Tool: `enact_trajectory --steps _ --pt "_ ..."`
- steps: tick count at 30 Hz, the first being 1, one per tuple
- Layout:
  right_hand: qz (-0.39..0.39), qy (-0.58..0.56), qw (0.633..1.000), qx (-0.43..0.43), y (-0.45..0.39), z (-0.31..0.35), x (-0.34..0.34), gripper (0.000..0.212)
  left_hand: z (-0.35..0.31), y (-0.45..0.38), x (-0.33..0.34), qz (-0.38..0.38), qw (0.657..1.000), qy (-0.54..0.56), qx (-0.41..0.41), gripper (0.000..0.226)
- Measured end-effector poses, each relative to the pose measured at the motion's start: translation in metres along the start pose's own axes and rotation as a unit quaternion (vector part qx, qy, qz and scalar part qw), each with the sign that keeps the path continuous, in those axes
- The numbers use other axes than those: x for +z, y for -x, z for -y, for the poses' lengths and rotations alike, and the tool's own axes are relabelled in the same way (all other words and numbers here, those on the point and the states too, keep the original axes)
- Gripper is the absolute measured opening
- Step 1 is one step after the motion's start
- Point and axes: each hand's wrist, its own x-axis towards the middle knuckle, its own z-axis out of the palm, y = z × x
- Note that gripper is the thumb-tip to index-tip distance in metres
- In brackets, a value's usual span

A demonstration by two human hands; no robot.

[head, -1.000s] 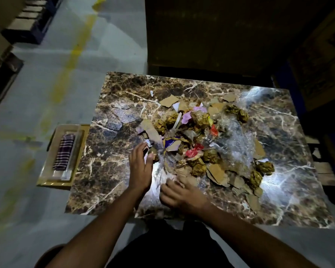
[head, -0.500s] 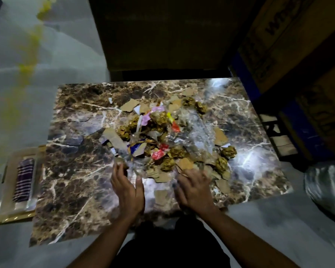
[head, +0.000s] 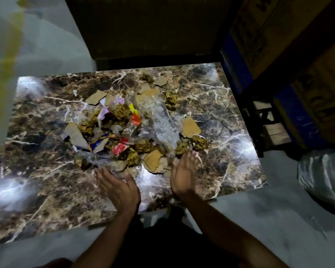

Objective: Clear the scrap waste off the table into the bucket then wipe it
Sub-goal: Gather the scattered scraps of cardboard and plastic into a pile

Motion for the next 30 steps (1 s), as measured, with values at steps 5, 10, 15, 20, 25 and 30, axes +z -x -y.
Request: enact_trajectory --steps 5,10,15,20,25,30 --pt "-0.176 -0.131 0.976 0.015 -0.008 -0.027 -0.042 0.031 0.005 0.013 -0.002 -0.051 0.998 -0.032 -0.037 0.083" --pt "-0.099 -0.123 0.976 -0.152 -0.06 -0.079 -0.069 0.057 0.014 0.053 0.005 -0.029 0.998 -0.061 -0.013 0.077" --pt "0.024 -0.038 0.96 -0.276 -0.065 -0.08 -0.06 0.062 -0.02 0.068 0.026 0.02 0.999 -0.035 0.01 0.068" --pt "0.025 -0.072 0.958 -0.276 -0.037 -0.069 -0.05 0.063 -0.034 0.057 0.034 -0.022 0.998 -0.055 -0.012 0.065" --pt "0.049 -0.048 0.96 -0.27 -0.008 -0.047 -0.031 0.06 -0.03 0.054 0.043 0.031 0.996 -0.08 0.02 0.067" --pt "0.077 -0.099 0.967 -0.223 0.004 -0.024 -0.019 0.059 -0.048 0.064 0.052 0.019 0.998 0.049 -0.025 0.058"
